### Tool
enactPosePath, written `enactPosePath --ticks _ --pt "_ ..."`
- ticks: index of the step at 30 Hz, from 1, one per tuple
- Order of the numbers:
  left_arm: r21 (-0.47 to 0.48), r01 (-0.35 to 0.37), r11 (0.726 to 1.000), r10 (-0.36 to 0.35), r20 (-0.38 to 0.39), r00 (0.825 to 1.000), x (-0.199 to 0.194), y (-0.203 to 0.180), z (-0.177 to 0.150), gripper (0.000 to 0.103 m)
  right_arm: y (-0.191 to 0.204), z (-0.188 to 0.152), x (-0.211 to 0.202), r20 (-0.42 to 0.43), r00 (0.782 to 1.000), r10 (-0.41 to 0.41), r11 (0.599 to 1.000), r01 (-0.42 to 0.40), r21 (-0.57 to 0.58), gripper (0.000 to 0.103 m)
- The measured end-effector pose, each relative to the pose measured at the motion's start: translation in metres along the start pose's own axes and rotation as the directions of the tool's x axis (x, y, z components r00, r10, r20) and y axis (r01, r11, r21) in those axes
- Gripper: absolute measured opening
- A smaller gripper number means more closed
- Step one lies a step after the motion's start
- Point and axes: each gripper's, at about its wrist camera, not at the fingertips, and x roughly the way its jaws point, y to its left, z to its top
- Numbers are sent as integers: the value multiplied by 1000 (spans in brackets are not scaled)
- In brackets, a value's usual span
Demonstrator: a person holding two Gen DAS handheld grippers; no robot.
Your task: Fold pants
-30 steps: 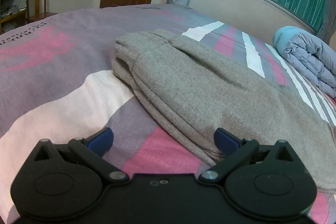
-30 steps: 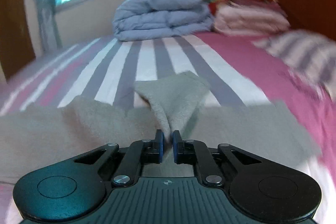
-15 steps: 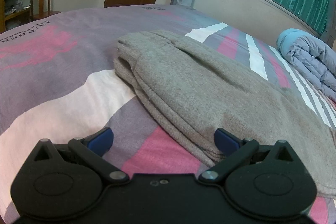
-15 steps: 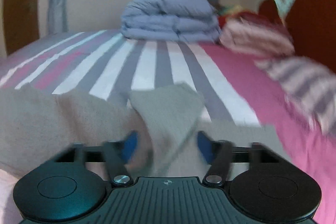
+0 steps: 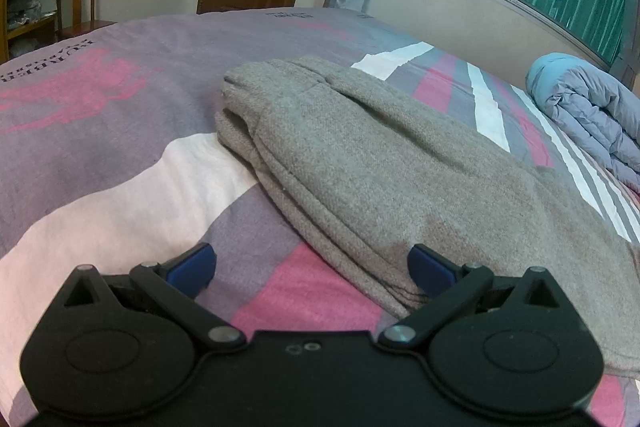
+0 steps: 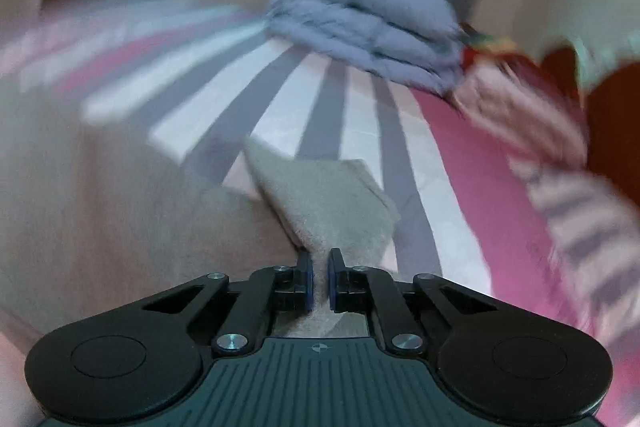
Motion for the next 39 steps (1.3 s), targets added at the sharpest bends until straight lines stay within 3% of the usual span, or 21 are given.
enactPosePath --ticks 2,3,6,7,9,10,11,12,13,15,18,20,22,26,29,31,33,35,36,37,39 --pt "0 2 1000 -2 0 1000 0 0 0 97 -32 -7 -21 43 998 36 975 -44 218 7" --pt "1 2 1000 -2 1 1000 0 0 0 97 -49 -16 -31 68 996 50 938 -70 338 7" --pt "1 6 1000 -6 1 1000 0 1 0 97 -87 -51 -55 124 989 82 777 -141 613 7" --pt "2 6 1000 -6 1 1000 0 1 0 97 -98 -68 -57 127 987 94 698 -156 699 7" --pt "1 6 1000 -6 1 1000 0 1 0 97 -110 -97 -44 56 991 123 583 -118 804 7" --pt "0 7 1000 -7 0 1000 0 1 0 97 -112 -105 -35 4 990 144 571 -86 816 7" --pt "0 8 1000 -8 1 1000 0 1 0 97 -114 -110 -32 3 986 164 569 -97 816 7" --pt "0 9 1000 -9 1 1000 0 2 0 97 -113 -109 -34 10 988 153 608 -102 787 8" --pt "-1 10 1000 -10 1 1000 1 2 0 97 -109 -101 -39 1 992 127 680 -87 728 10" --pt "-1 8 1000 -8 2 1000 1 2 0 97 -96 -84 -46 -11 998 66 804 -47 593 28" --pt "-2 9 1000 -9 2 1000 1 3 0 97 -64 -60 -45 2 1000 7 941 -8 340 33" --pt "-3 11 1000 -11 2 1000 1 4 1 97 -43 -51 -37 -5 1000 -16 981 17 192 33" --pt "-4 12 1000 -12 1 1000 1 4 1 97 -29 -44 -28 6 1000 -13 996 12 90 33" --pt "-6 9 1000 -9 0 1000 1 4 1 97 -10 -36 -9 33 996 -81 995 83 -55 33" --pt "-5 9 1000 -9 0 1000 1 4 1 97 -14 -33 -1 61 992 -111 991 115 -71 33" --pt "-5 9 1000 -9 0 1000 1 3 1 97 -24 -31 2 72 992 -106 994 108 -29 33" --pt "-6 9 1000 -9 0 1000 1 3 1 97 -56 -27 -6 70 996 -61 981 46 191 31" --pt "-6 9 1000 -9 0 1000 1 3 1 97 -101 -35 -16 49 998 -40 894 14 449 22" --pt "-5 8 1000 -8 0 1000 2 3 1 97 -123 -46 -16 32 999 -30 828 7 561 22" --pt "-4 8 1000 -8 0 1000 2 3 1 97 -141 -58 -14 21 1000 -3 763 -11 646 22" --pt "-4 8 1000 -8 0 1000 2 3 1 97 -160 -77 -10 26 998 51 695 -54 717 22"
